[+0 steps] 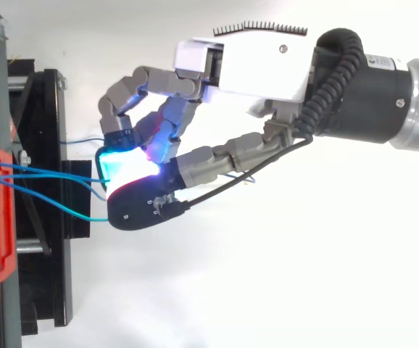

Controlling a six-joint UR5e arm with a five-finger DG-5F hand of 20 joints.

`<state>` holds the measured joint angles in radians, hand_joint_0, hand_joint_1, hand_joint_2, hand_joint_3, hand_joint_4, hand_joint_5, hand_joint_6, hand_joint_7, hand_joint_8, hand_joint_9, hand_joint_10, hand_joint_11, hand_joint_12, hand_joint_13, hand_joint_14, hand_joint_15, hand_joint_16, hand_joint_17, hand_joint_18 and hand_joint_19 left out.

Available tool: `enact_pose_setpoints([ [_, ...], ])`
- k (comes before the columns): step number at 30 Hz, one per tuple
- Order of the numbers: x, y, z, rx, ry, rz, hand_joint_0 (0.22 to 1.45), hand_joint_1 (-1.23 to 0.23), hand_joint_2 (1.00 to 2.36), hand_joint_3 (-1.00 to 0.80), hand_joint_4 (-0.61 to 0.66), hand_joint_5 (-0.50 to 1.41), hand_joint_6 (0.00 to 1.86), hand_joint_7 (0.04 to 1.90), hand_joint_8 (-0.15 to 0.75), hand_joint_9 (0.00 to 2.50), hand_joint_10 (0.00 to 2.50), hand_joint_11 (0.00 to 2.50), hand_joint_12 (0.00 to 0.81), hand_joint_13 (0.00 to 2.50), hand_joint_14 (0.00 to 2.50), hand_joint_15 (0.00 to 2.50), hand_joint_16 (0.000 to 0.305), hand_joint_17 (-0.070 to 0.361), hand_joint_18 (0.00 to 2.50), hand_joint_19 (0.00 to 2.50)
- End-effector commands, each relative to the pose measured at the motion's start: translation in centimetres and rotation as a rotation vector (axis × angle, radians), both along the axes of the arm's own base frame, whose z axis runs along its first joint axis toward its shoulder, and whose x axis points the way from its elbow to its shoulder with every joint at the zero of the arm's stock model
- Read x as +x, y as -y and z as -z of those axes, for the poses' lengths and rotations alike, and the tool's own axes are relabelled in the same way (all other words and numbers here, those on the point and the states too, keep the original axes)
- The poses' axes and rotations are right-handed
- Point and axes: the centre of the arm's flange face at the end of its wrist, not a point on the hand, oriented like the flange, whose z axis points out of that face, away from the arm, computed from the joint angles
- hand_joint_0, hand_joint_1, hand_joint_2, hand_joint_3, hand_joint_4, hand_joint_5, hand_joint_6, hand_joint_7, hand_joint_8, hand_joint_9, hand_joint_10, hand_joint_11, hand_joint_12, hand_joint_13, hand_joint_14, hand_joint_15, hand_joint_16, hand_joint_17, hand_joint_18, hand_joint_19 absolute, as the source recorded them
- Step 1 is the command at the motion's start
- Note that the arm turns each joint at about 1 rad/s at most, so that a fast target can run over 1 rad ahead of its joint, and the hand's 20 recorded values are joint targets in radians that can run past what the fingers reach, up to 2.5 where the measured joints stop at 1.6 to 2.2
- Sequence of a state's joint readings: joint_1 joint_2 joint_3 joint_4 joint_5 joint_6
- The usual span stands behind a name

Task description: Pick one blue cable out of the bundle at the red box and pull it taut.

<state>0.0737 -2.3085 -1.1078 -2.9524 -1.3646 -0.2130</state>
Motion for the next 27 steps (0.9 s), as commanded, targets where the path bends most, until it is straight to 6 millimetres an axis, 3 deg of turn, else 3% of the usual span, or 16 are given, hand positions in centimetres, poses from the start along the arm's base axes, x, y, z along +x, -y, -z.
enact_pose_setpoints([
  [1,-0.3,0.2,0.2,-0.001,-0.025,0.004,0.67,-0.85,1.01,-0.02,0.11,-0.11,0.92,1.35,0.422,1.25,0.01,1.21,0.396,0.77,0.01,0.41,0.054,0.121,0.71,0.41],
  [12,-0.9,0.0,0.7,-0.01,-0.071,0.0,0.66,-0.84,1.01,-0.03,0.11,-0.11,0.92,1.35,0.414,1.07,0.02,0.97,0.388,0.74,0.02,0.39,0.054,0.121,0.69,0.41],
  [18,-2.4,-0.3,3.9,-0.006,-0.137,-0.008,0.66,-0.84,1.01,-0.03,0.11,-0.11,0.92,1.35,0.406,1.02,0.02,0.89,0.391,0.73,0.01,0.38,0.054,0.122,0.68,0.41],
  [27,-3.3,-0.1,5.4,0.019,-0.156,-0.008,0.66,-0.84,1.02,-0.03,0.11,-0.11,0.92,1.34,0.405,1.0,0.02,0.87,0.389,0.71,0.01,0.38,0.054,0.121,0.67,0.41],
])
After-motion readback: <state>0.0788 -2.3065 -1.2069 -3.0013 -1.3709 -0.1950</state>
